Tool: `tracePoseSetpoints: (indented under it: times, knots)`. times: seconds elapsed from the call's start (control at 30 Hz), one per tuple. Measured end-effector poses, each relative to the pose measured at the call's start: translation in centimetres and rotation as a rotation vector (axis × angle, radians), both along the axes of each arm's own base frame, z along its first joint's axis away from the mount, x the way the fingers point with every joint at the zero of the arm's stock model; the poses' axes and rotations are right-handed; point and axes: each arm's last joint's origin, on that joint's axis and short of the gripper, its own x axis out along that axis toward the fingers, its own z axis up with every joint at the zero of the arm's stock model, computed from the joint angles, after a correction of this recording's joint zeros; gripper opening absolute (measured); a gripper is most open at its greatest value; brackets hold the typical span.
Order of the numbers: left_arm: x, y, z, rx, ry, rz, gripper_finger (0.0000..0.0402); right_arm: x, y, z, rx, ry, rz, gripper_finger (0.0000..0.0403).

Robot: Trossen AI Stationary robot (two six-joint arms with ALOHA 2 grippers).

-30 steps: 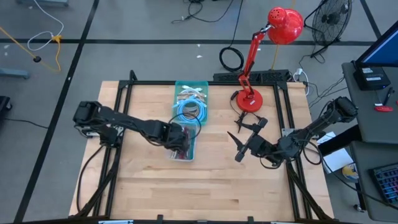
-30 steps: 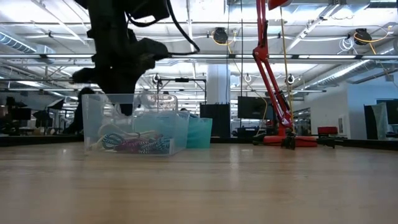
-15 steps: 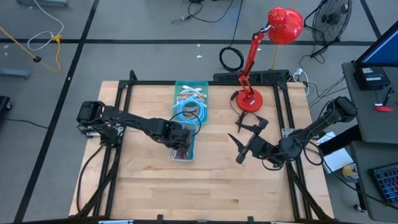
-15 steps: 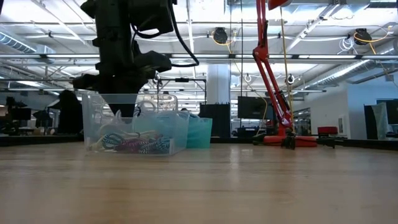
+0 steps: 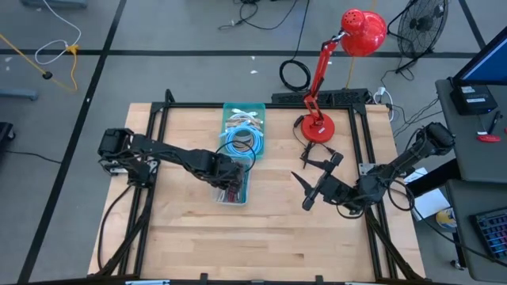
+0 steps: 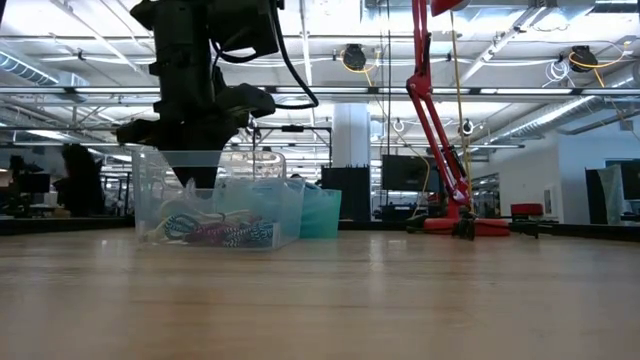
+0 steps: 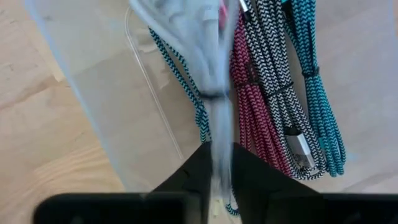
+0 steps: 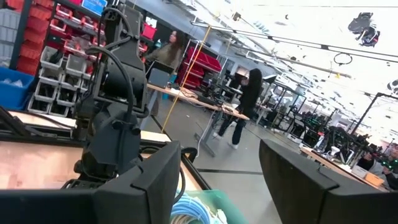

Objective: Pick & Place USB Port
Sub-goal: Put the white tied USB cable into the transparent bin, then return to Home Position

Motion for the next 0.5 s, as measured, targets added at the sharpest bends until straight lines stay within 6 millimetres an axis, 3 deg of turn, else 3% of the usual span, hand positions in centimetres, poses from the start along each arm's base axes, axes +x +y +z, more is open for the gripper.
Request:
tracePoseSetpoints:
  times: [0.27,0.5]
  knots:
    - [0.05,0.0,0.01,0.005,-0.005,-0.016,0.0133,0.0,0.0,0.0,-0.001,0.001,0.0,0.0212]
    - [0.83,0.18,0.6,0.019,-0.067,-0.087,0.0153,0.0,0.0,0.0,-0.002,0.001,-0.001,0.0212]
